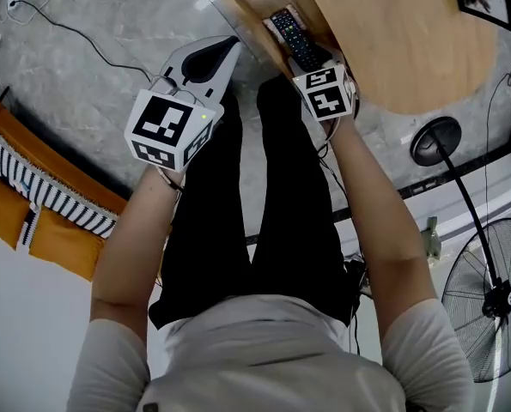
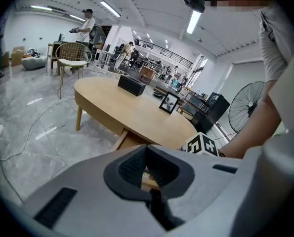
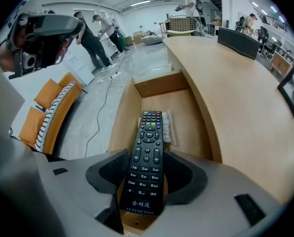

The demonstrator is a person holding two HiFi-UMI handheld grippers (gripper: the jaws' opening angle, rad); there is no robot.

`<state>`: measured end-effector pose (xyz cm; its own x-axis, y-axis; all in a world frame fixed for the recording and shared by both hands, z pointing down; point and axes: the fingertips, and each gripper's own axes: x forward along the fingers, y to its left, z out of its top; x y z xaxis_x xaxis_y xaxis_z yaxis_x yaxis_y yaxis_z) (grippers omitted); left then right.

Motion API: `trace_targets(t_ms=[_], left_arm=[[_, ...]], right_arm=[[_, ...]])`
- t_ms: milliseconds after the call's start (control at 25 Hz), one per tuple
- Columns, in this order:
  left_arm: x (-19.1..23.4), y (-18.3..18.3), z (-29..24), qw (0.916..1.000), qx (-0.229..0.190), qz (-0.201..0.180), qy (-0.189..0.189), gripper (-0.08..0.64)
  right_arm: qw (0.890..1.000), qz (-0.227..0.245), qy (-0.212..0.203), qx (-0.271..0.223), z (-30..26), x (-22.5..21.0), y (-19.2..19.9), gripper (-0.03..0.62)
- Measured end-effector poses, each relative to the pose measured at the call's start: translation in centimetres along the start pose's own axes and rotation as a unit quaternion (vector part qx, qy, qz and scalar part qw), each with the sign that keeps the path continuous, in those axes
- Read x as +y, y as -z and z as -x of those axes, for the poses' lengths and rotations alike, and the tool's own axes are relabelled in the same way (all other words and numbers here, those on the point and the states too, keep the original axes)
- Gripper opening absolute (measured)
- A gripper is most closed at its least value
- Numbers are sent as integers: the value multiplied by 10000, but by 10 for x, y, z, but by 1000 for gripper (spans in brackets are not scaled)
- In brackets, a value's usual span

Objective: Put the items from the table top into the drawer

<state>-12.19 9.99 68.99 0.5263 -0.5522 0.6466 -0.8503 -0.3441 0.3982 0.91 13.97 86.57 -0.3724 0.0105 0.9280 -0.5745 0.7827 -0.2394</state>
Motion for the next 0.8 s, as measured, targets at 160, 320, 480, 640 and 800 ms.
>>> trace_targets(t_ms=[160,320,480,640,800], left_arm=[[6,14,-2,9999,90,129,-13,9],[6,20,-5,9998,109,163,0,9],[4,22,-10,9998,109,181,33,9],[0,22,-12,9997,54,214,55,9],[-2,25,-10,9997,68,213,72,9]], right_arm=[[9999,-49,-49,74,-11,-1,10,235],[9998,-16,-55,177,-20,-2,17,236],[9997,-19,-25,236,-26,-5,21,238],[9997,-75,-28,235,-31,-7,25,240],[9998,-171,-31,74,-27,-6,19,244]])
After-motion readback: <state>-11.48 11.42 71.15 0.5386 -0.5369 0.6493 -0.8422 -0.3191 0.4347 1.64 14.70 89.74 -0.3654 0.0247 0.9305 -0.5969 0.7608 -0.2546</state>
